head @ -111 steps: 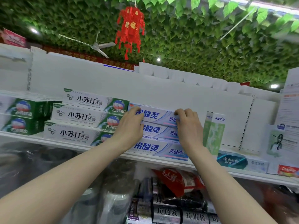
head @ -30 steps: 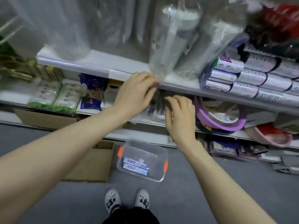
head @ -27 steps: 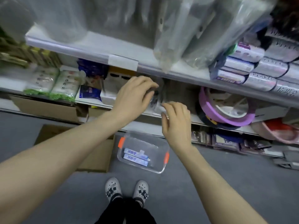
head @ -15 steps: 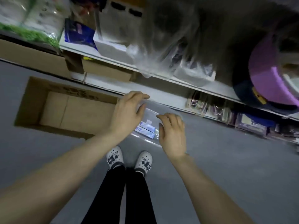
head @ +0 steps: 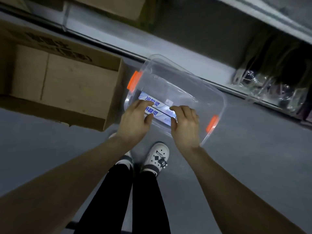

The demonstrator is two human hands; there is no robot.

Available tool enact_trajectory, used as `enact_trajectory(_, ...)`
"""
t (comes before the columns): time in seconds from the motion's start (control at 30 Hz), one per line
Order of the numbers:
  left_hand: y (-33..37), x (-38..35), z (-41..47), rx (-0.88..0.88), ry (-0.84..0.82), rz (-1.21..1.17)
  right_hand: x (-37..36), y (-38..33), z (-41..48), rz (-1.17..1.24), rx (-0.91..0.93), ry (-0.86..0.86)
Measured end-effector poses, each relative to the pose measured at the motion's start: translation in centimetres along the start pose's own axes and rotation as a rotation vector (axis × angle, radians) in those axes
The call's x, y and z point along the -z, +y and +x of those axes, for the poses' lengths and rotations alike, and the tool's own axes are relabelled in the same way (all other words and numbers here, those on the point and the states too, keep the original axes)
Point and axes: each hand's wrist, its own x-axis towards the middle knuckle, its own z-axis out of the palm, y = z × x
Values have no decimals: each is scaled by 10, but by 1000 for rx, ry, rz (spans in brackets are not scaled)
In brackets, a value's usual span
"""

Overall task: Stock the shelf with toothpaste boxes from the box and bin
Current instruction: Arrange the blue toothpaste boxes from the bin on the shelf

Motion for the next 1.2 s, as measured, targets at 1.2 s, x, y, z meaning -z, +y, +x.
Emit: enact_trajectory(1.2,-113,-131,138,192,-208,123,-214,112,96,-139,57,-591)
